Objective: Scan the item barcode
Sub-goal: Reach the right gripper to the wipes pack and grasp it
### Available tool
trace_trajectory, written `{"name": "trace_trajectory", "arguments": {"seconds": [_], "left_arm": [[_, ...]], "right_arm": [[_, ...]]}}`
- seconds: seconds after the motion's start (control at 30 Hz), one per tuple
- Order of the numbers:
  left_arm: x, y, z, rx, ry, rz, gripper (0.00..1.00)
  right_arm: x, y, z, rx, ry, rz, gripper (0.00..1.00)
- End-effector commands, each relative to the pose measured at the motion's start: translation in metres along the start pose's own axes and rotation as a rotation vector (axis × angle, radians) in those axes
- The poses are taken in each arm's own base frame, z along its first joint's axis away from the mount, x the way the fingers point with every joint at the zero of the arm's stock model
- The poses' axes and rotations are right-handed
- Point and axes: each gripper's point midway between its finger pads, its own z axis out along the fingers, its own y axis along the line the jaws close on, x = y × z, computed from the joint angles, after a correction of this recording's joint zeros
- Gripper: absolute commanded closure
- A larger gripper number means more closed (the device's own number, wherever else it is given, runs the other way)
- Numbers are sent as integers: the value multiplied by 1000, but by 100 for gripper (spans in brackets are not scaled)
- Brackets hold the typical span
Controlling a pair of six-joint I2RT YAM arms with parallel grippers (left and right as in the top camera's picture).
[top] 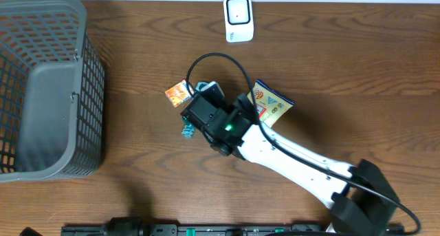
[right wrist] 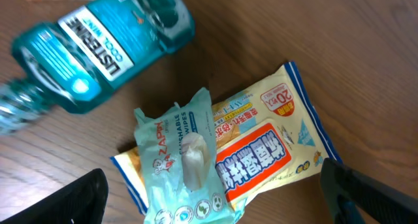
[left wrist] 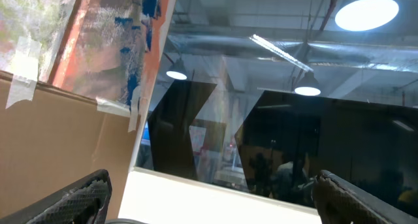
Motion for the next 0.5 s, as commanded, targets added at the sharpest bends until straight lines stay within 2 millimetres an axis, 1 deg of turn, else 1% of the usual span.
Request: {"name": "trace_trajectory", "arguments": {"seconds": [0.0,0.07,0.13,0.23,0.27,0.33,0.4,0.47], "left_arm": [[8,-3,10,4,28,22,2],[11,-3,11,4,34,24,2],[13,-3,12,4,38,25,2],[18,-3,13,3,46,27,2],[19,-4,14,3,49,27,2],[20,-4,15,3,49,27,2],[20,-4,15,3,48,27,2],[20,-4,15,3,48,27,2]], "right_arm": [[7,8,15,60,31,-84,2],[14,15,26,84,55,-118,5],[21,21,34,122,70,-156,6],[21,26,39,184,48,-195,5],[21,32,40,194,38,-210,5],[24,38,44,208,38,-232,7],[29,38,48,241,48,-254,11],[33,32,50,284,65,-284,14]]}}
